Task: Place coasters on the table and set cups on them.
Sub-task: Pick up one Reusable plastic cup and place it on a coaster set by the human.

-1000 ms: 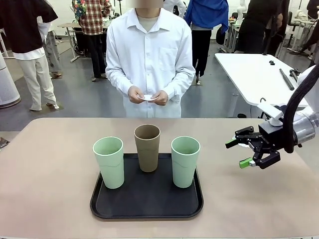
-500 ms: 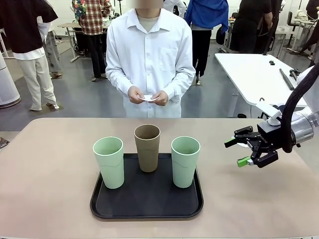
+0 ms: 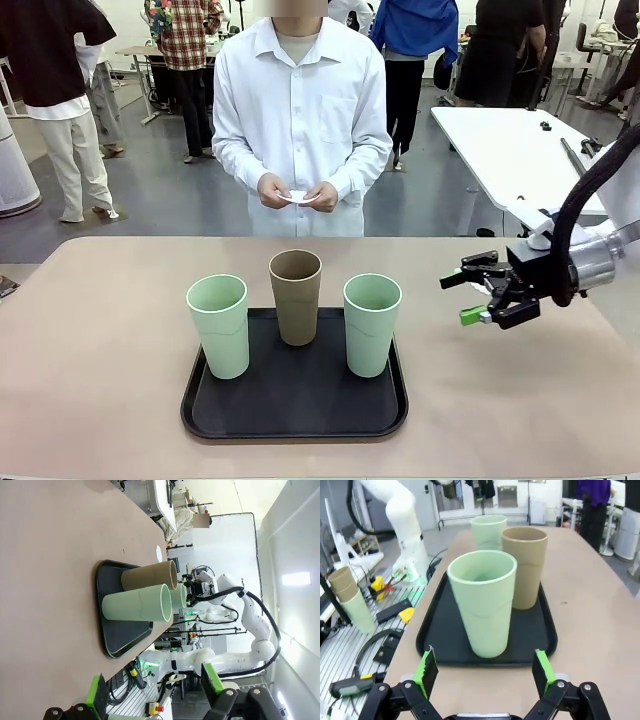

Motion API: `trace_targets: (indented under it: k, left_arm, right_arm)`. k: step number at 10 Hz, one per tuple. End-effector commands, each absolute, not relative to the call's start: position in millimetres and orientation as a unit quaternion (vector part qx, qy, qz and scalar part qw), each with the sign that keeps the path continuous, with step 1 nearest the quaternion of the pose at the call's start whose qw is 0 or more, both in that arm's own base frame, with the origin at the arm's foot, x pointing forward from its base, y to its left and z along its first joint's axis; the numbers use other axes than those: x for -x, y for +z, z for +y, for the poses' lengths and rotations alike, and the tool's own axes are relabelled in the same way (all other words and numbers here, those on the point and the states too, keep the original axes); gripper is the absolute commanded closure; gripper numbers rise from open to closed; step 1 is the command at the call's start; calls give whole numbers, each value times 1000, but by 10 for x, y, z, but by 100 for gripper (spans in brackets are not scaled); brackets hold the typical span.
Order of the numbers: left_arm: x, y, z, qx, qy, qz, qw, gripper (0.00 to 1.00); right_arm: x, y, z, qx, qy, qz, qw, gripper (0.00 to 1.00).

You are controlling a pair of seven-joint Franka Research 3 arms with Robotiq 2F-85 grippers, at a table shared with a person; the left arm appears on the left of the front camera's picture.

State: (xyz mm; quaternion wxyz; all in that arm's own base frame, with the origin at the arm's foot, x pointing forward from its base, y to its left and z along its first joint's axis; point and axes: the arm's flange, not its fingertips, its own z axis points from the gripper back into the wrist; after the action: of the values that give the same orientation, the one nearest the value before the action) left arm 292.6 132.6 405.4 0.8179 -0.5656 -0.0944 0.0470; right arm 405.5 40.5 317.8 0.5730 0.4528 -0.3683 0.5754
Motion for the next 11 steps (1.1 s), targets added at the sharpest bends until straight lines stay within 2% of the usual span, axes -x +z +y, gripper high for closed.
trace_targets:
  k: [1, 5, 11]
  left_arm:
    - [-2920, 4065, 1335, 573, 43, -101, 812, 0]
    - [-2920, 4065, 1335, 573, 43, -101, 812, 0]
    - [-2920, 4065, 1335, 573, 43, -101, 812, 0]
  right_arm:
    - [-4206, 2983, 596, -470, 578, -376, 551, 0]
    - [-4216, 2815, 807, -498, 585, -371, 522, 0]
    - [-4351, 2652, 1138, -497, 595, -360, 519, 0]
